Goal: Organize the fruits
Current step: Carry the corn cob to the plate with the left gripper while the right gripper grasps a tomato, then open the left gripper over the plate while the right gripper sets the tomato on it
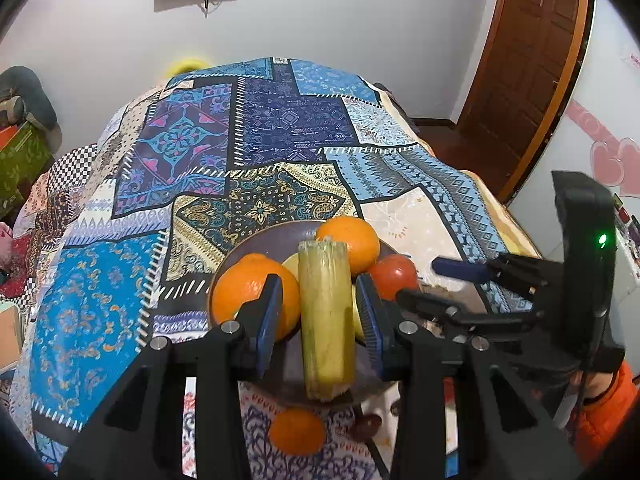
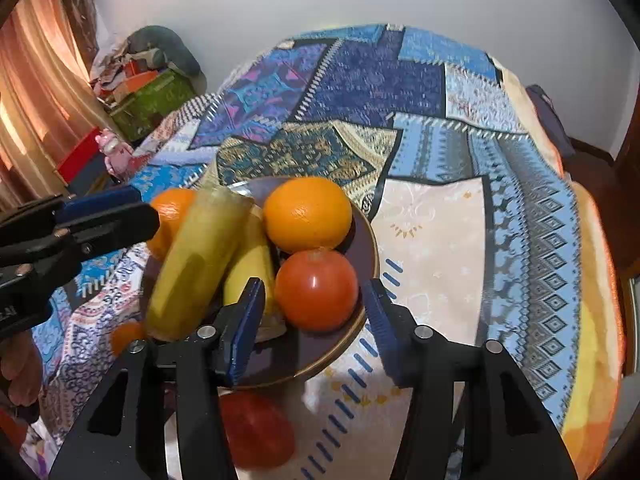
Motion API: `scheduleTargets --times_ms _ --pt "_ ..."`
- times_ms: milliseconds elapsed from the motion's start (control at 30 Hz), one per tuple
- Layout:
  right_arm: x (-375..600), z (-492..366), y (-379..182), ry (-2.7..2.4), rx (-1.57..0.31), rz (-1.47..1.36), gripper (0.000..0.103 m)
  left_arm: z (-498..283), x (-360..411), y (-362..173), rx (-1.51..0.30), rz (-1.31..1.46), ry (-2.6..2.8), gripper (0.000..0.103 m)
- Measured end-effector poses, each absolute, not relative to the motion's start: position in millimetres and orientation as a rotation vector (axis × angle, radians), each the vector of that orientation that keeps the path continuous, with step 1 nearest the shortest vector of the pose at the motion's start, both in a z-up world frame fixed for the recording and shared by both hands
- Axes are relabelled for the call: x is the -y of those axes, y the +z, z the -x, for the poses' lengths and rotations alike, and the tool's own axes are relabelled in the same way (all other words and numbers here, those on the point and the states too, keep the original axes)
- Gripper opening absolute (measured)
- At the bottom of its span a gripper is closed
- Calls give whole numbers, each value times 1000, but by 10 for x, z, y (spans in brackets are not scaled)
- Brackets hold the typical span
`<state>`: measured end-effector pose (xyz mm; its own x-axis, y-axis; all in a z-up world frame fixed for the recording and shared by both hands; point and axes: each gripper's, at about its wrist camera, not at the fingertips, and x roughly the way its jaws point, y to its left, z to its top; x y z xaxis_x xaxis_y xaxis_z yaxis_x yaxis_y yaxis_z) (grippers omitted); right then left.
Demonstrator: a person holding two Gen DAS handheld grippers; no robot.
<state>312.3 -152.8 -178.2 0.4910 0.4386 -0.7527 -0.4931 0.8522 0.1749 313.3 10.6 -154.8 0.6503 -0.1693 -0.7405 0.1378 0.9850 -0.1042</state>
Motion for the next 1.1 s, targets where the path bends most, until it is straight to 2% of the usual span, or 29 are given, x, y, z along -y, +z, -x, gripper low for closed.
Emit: scheduleTargets --times_ms 433,1100 --pt "1644 -2675 -1566 582 -842 47 54 -2651 -314 -1584 -901 38 -157 43" --pt "1588 -2501 -2045 591 -974 -4 54 -2409 -315 -2224 -1065 86 -181 43"
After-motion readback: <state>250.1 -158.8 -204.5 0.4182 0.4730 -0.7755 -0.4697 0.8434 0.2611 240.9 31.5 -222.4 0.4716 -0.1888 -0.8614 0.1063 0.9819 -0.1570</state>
